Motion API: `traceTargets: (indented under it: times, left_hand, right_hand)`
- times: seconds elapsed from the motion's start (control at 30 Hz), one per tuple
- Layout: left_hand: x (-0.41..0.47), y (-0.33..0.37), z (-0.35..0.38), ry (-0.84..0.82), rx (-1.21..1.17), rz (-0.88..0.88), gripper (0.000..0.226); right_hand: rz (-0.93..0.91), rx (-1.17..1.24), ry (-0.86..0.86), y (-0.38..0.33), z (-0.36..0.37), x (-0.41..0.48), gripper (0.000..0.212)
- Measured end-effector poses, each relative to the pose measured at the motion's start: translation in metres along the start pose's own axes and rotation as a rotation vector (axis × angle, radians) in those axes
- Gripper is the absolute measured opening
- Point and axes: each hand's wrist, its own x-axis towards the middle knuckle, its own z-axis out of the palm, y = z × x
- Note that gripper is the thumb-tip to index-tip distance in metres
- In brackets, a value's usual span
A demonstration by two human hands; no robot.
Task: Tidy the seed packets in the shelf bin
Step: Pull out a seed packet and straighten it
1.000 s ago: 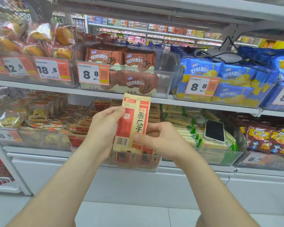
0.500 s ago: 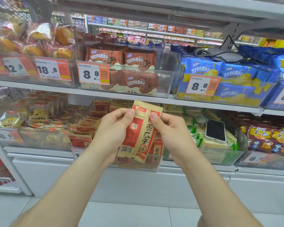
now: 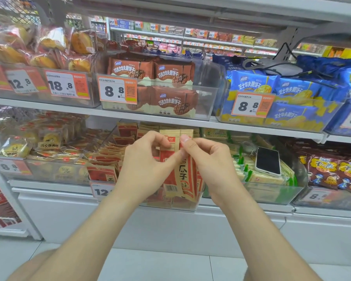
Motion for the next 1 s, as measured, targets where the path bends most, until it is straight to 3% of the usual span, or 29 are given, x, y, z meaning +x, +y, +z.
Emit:
traceTargets:
  times: [0.2,0.37,0.57,0.67,0.8,0.9,1.0]
  left_hand:
    - [0.000,0.003,0.001,0.042,-0.021,0.008,0.016]
    - [0.003,0.006,-0.001,-0.069,-0.130,-0.024,0.017]
    - [0.003,0.007,-0.005,-0.107,-0.198,-0.061,0.014]
    - [0.005,0.004,-0.007,-0.037,-0.195,-0.067,0.016]
    - [0.011,-0.007,-0.011,0.181,-0.156,-0.151,0.022]
    - [0.017,-0.013,-0.019,0.294,-0.215,-0.236,0.029]
    - [0.016,-0.013,-0.020,0.217,-0.190,-0.242,0.022]
  right_hand:
    - [-0.192,-0.120,0.045,0.001,0.005,0.000,0.036]
    - [-0.310,-0.181,0.153,0.007,0.009,0.003,0.050]
    - [-0.295,-0.200,0.171,0.009,0.006,0.007,0.051]
    - [-0.227,-0.143,0.064,0.005,0.005,0.004,0.044]
    - [-0.073,-0.219,-0.189,0.002,-0.004,0.002,0.013]
    - [0.005,-0.328,-0.353,0.006,-0.006,0.000,0.021]
    - [-0.004,-0.305,-0.321,0.006,-0.001,-0.001,0.020]
